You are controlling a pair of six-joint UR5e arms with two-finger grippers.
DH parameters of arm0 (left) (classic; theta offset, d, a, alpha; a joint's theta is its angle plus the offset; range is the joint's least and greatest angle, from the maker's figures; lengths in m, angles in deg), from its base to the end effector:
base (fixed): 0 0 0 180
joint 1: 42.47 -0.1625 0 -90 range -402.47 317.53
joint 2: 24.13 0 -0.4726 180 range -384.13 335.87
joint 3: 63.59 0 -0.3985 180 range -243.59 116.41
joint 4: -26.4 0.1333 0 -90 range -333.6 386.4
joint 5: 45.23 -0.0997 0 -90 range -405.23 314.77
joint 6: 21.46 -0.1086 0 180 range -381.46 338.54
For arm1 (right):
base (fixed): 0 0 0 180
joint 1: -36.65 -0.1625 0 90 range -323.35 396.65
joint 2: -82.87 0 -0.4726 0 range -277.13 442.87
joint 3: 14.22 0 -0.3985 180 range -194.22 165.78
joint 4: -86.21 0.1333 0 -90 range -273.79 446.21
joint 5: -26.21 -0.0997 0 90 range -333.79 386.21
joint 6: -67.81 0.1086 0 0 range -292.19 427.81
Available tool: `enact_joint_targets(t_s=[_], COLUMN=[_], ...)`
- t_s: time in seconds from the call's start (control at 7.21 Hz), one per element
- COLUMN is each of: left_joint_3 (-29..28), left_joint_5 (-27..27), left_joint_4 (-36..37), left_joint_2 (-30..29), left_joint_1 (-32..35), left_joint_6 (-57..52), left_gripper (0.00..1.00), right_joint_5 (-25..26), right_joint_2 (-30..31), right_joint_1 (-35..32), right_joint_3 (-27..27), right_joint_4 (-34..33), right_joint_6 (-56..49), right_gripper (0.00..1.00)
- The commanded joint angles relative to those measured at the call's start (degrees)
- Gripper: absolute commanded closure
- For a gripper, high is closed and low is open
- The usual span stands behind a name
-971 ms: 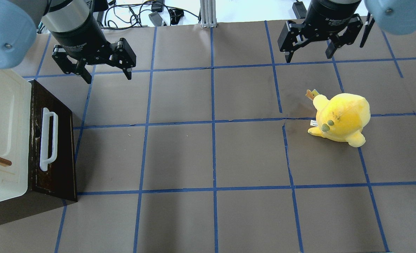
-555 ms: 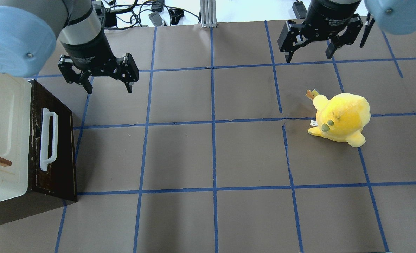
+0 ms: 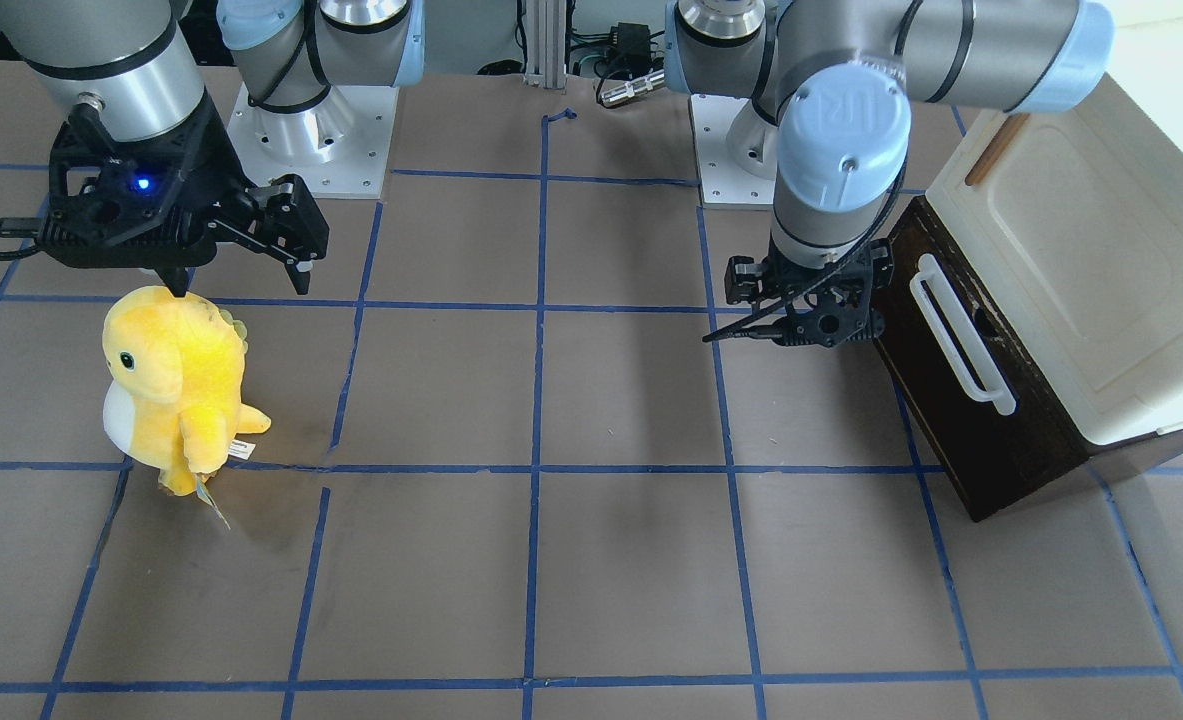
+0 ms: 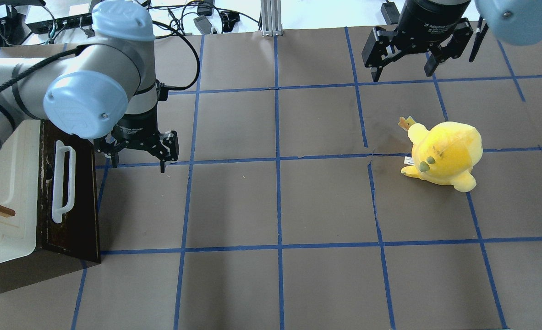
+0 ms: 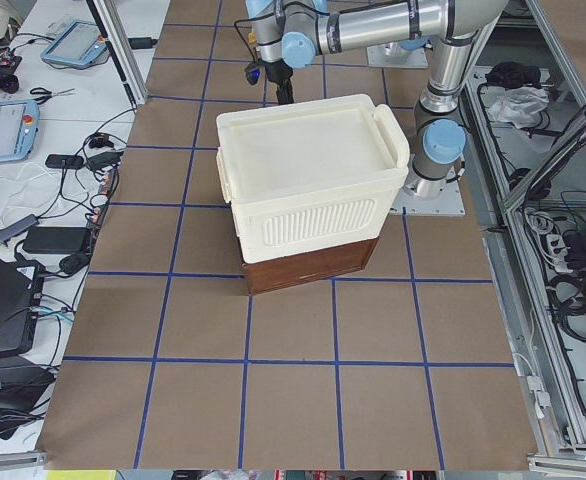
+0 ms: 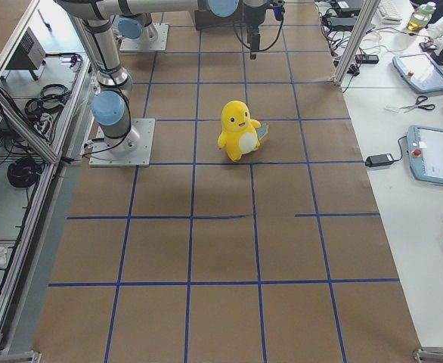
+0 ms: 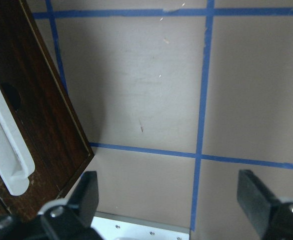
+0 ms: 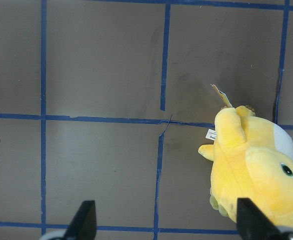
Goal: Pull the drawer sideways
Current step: 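Move the left gripper down to the white drawer handle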
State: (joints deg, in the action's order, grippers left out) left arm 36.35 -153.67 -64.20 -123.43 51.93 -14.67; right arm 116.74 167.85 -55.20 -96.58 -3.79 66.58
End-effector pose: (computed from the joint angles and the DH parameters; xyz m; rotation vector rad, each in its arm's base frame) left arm -0.1379 -0.5023 0.3668 0.0208 2.7581 0.4363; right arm 0.1498 -0.5394 0.5476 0.0838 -3.1306 0.0717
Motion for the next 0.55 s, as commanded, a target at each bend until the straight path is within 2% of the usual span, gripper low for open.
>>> enact_joint_targets(t_s=[0.0, 0.42], left_joint_3=[4.37, 6.40], left_joint_5=[-14.96, -30.82], left_joint_4=[0.68, 0.50], left_joint_2=[-5.36, -8.28], left_joint_1=[-0.09, 0.35], left_joint_6=[0.23, 1.37], left_gripper=[0.00, 0.00], right_joint_5=[0.00, 0.00], right_joint_2=[0.01, 0.01], right_joint_1=[0.00, 0.00], right_joint_3=[0.00, 0.00], right_joint_4=[0.00, 0.00], right_joint_6=[0.00, 0.00], right_gripper=[0.00, 0.00])
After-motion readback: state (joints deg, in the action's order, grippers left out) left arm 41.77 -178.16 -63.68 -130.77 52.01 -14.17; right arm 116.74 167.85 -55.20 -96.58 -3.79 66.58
